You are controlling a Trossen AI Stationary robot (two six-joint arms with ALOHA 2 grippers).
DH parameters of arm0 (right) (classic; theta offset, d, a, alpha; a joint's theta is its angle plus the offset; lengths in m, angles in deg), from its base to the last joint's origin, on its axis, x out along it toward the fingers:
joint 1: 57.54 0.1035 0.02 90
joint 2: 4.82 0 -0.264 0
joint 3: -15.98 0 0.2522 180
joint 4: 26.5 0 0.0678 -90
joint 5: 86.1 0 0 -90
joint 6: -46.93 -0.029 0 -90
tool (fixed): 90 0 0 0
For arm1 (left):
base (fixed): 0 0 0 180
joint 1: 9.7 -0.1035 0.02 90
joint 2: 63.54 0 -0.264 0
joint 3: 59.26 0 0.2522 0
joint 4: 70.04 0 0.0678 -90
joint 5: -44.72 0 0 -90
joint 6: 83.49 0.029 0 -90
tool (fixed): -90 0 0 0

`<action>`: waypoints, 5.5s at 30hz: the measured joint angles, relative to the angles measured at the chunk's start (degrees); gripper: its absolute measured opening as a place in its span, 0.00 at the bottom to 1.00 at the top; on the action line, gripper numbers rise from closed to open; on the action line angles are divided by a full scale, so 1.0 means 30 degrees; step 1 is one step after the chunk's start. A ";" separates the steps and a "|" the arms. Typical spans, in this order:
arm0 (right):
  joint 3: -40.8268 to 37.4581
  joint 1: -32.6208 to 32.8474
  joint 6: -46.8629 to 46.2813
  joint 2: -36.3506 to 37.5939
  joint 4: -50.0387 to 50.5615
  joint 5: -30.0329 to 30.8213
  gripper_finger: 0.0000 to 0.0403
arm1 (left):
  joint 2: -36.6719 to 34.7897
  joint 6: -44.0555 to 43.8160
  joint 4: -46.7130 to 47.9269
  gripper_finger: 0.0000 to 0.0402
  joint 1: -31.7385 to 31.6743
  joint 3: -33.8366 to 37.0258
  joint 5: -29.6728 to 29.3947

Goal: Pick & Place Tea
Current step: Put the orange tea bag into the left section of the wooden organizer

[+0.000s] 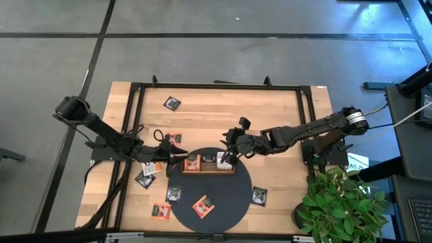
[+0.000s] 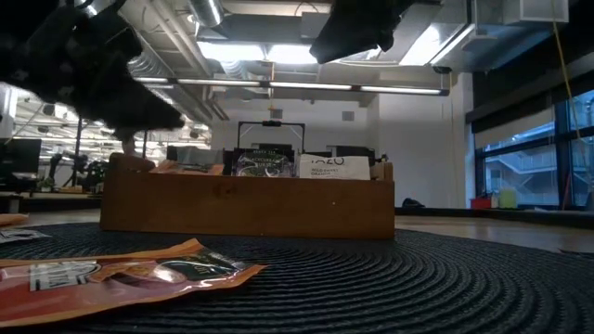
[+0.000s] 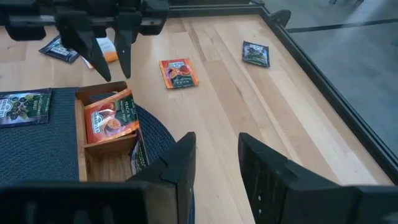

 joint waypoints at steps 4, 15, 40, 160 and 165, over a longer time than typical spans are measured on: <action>0.0000 0.0000 0.0000 0.0000 0.0000 0.0000 0.30 | -0.0252 0.0328 0.0421 0.27 -0.1461 -0.0872 0.3681; 0.0000 0.0000 -0.0021 0.0000 0.0000 0.0000 0.30 | 0.0484 0.1361 1.1846 0.26 -0.2705 -0.5693 0.7962; 0.0000 -0.0416 -0.0845 -0.1457 0.0282 0.0024 0.30 | -0.0689 -0.4721 2.5687 0.27 -0.7994 -0.6913 0.3833; -0.0022 -1.0200 -0.6985 -0.9267 -0.2195 -1.0152 0.09 | 1.4084 -0.0205 0.2832 0.26 -1.5244 -1.0520 0.9490; -0.0015 -1.0157 -0.5281 -0.9040 -0.2176 -0.9644 0.02 | 1.3370 0.0827 0.2985 0.27 -1.5304 -1.0447 0.9809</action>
